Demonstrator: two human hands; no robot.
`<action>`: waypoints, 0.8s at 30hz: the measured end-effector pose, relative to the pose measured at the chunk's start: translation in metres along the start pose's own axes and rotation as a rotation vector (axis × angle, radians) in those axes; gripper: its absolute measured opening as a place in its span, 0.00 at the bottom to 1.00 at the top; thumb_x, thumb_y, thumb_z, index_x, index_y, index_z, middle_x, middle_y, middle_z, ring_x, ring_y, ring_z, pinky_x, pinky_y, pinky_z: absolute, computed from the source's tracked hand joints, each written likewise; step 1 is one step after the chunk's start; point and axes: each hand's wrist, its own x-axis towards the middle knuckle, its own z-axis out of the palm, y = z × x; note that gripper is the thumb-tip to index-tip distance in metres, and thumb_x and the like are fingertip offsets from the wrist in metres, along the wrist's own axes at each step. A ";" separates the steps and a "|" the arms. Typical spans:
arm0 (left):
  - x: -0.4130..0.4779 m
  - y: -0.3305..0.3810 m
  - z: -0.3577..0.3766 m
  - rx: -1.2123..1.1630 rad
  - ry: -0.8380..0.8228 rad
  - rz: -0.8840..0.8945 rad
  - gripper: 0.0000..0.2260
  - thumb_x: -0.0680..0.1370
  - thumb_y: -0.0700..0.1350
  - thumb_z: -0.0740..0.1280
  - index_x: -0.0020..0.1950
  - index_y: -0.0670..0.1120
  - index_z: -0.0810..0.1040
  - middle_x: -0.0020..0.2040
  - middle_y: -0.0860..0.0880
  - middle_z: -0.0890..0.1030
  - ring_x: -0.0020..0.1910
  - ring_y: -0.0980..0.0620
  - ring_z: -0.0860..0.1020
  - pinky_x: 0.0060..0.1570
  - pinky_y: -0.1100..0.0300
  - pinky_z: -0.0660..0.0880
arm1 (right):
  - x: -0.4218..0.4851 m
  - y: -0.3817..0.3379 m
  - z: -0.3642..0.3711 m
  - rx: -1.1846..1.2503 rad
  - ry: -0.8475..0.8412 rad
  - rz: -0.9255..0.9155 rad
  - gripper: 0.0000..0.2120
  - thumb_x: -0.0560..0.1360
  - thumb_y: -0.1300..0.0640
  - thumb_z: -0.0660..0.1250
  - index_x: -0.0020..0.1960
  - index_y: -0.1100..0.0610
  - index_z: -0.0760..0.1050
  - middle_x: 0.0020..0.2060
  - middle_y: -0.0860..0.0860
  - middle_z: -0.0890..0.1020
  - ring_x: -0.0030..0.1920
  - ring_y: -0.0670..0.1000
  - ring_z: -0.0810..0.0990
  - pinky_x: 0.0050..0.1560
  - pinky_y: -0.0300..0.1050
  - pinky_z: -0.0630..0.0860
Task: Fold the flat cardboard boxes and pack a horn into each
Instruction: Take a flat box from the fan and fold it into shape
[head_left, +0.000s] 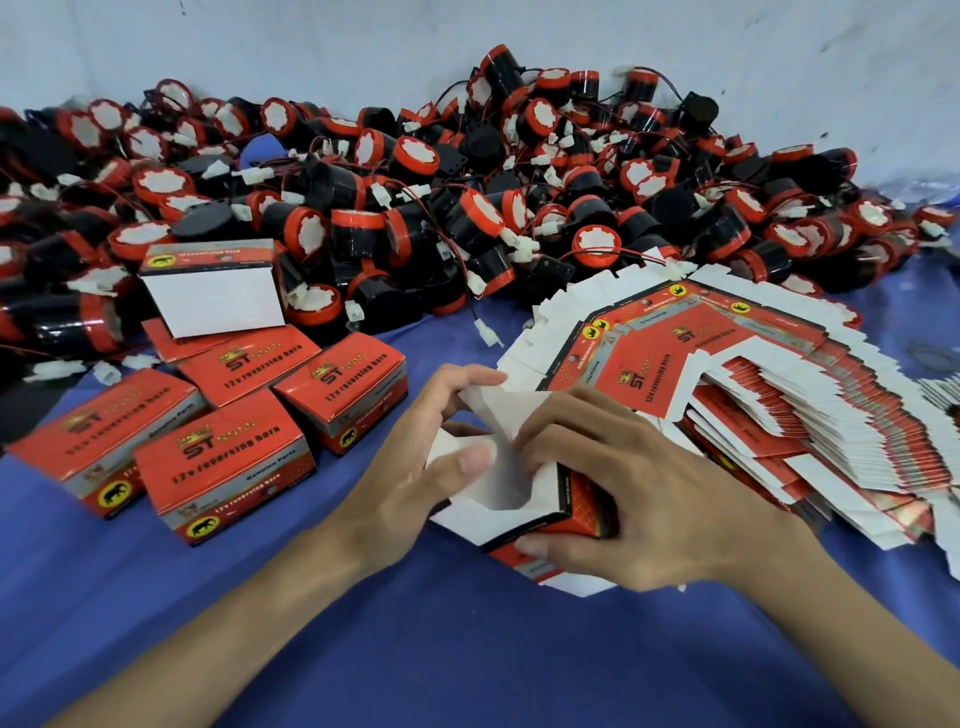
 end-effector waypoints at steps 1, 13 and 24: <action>0.000 -0.001 0.000 -0.023 -0.007 0.024 0.34 0.70 0.73 0.60 0.66 0.51 0.68 0.60 0.53 0.74 0.60 0.49 0.74 0.56 0.57 0.71 | -0.001 0.001 0.000 0.007 0.020 -0.001 0.20 0.71 0.42 0.66 0.47 0.60 0.76 0.47 0.52 0.77 0.48 0.57 0.74 0.49 0.50 0.72; 0.003 0.001 0.005 0.151 0.258 0.149 0.11 0.70 0.53 0.64 0.36 0.48 0.68 0.50 0.47 0.70 0.51 0.62 0.71 0.50 0.74 0.66 | 0.000 0.002 0.014 0.153 0.251 -0.007 0.21 0.69 0.45 0.67 0.44 0.65 0.76 0.57 0.57 0.76 0.55 0.54 0.76 0.56 0.45 0.72; 0.001 0.003 0.015 0.349 0.362 0.176 0.08 0.69 0.46 0.64 0.35 0.43 0.69 0.46 0.48 0.71 0.45 0.57 0.72 0.46 0.70 0.67 | 0.003 0.005 0.023 0.114 0.320 0.044 0.21 0.66 0.45 0.70 0.42 0.64 0.77 0.59 0.58 0.75 0.56 0.53 0.77 0.58 0.38 0.68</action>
